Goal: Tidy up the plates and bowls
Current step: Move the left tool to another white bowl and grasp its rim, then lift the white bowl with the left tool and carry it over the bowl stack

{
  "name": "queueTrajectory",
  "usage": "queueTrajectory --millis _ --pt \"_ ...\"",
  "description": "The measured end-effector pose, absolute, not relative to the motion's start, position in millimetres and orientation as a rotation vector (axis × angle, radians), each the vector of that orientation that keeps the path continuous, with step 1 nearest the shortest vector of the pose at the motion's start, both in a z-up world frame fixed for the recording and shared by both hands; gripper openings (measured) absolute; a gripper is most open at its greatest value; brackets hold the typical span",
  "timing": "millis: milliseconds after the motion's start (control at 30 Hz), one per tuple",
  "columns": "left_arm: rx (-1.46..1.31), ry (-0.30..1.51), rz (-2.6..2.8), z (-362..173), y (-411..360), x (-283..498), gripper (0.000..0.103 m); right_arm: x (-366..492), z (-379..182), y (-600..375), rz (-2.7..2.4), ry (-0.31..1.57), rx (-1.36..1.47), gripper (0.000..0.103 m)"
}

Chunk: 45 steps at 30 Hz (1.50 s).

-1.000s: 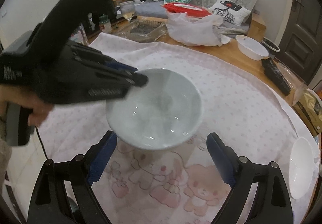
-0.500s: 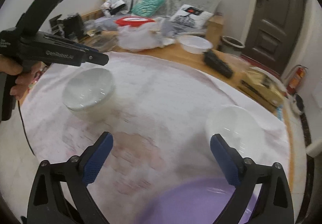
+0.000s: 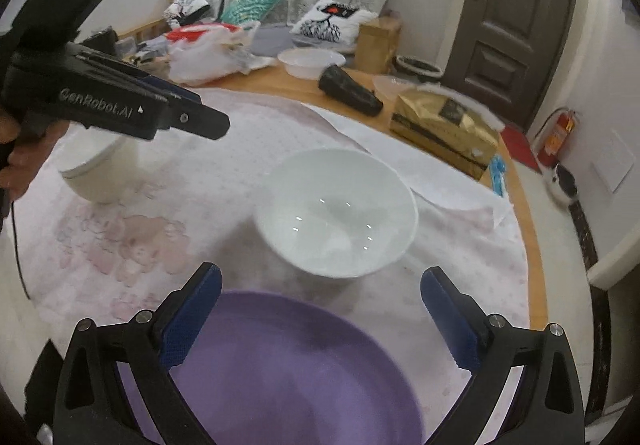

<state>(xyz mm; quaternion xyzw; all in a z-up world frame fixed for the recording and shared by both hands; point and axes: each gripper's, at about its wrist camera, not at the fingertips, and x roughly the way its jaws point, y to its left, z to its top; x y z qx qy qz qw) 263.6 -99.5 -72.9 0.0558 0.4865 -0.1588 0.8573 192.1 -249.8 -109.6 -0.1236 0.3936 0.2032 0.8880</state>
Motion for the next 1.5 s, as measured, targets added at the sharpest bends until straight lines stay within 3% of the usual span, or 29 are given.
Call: queueTrajectory --millis 333,767,1500 --pt "0.09 1.089 -0.351 -110 -134 297 0.043 238 -140 -257 0.505 0.925 -0.182 0.099" --pt "0.068 1.126 -0.367 -132 -148 311 0.011 271 -155 -246 0.582 1.026 -0.151 0.097" --pt "0.091 1.082 -0.366 -118 -144 302 0.01 260 -152 -234 0.548 0.962 -0.203 0.093"
